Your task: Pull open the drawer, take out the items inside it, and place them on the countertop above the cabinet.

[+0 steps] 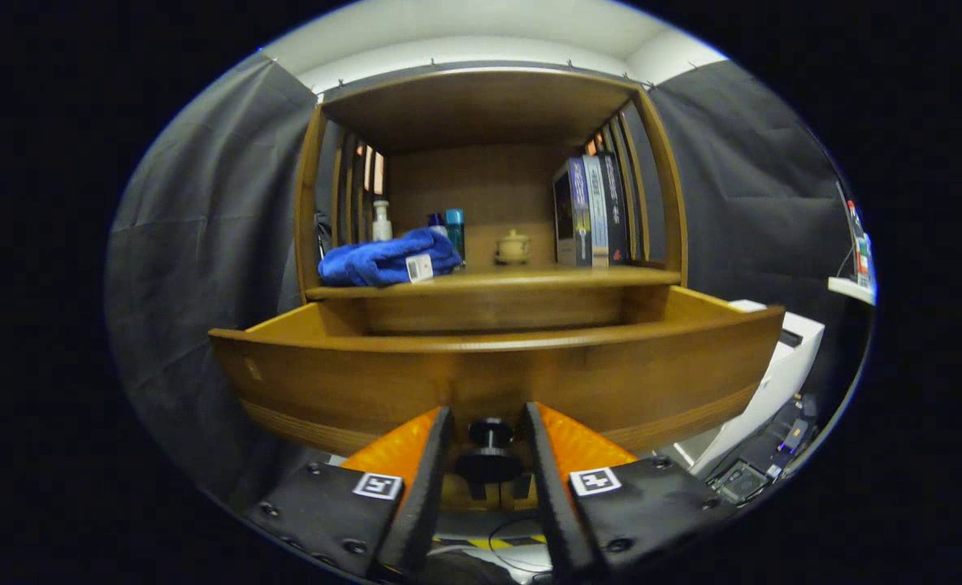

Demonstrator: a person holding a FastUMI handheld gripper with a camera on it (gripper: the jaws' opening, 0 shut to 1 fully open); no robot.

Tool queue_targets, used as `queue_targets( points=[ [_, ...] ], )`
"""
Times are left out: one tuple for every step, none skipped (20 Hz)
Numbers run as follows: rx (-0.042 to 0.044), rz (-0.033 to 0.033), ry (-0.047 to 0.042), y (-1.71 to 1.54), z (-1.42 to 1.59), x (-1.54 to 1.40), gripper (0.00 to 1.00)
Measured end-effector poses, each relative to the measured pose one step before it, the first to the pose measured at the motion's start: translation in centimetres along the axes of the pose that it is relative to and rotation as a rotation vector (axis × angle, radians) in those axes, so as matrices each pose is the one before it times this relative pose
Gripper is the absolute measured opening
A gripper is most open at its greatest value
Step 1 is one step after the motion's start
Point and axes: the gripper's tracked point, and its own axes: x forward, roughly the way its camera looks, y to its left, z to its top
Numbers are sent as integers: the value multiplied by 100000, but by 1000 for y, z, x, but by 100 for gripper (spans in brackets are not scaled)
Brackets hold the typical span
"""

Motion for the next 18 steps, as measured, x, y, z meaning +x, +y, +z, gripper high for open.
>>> queue_targets(
  points=[
    [-1260,-801,-2732,-267,1371,-416,72],
    [45,-336,-3233,-358,1987,-173,78],
    [760,913,-3019,35,2294,-21,85],
    [421,1007,-2991,56,2401,636,91],
    [631,400,-2719,-50,2750,854,97],
    [-913,823,-1571,-284,2723,846,98],
    [-2502,892,-372,-147,2091,1316,98],
    [-3081,-106,1922,-261,1374,1545,98],
    [-2781,1135,3210,128,951,1433,98],
    [-1422,973,4667,544,462,1780,98],
    [-1347,3071,5588,860,41,1773,98],
    [-472,1982,6090,616,-429,1925,98],
    [-488,1712,8349,603,-1276,1567,98],
    [-196,2329,8302,913,-2065,1640,98],
    [222,978,8011,547,-1756,1399,98],
    [26,-391,8808,15,-1950,1261,98],
    [684,-567,9261,68,-2108,903,97],
    [1916,1012,8026,372,-1781,1111,97]
  ],
)
